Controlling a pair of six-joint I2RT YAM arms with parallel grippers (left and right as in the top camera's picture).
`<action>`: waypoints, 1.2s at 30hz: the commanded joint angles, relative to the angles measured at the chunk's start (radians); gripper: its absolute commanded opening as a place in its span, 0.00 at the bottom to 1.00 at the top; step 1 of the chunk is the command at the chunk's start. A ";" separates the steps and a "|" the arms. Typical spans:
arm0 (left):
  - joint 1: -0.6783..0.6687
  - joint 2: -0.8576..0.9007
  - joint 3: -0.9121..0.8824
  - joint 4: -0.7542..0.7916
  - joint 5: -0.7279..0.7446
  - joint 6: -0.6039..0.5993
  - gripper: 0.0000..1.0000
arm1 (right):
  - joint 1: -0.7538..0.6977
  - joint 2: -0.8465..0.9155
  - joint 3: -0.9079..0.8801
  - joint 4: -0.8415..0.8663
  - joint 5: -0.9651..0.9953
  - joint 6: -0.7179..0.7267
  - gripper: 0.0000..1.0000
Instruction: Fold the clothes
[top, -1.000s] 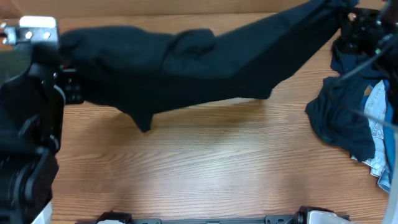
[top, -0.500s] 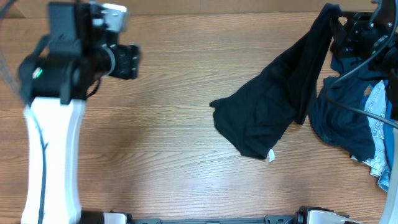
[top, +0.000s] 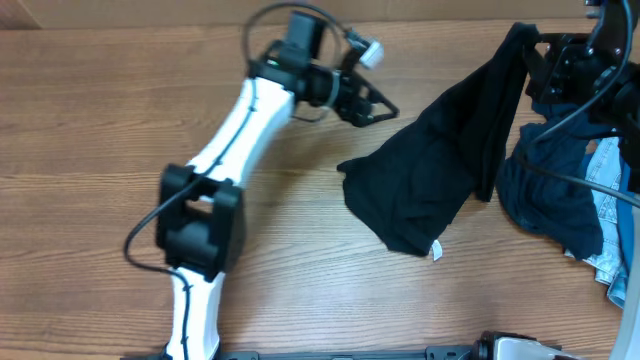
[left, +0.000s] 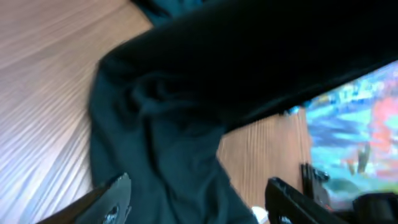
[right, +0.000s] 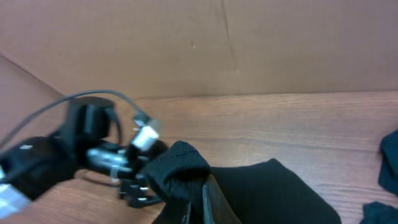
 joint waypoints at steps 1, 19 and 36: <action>-0.088 0.103 0.011 0.167 -0.073 -0.223 0.72 | 0.000 -0.016 0.009 -0.003 -0.027 -0.008 0.04; -0.167 0.262 0.011 0.416 -0.348 -0.418 0.56 | 0.000 -0.016 0.009 -0.019 -0.056 -0.008 0.04; -0.138 0.249 0.020 0.434 -0.197 -0.389 0.04 | 0.000 -0.016 0.009 -0.019 -0.053 -0.008 0.04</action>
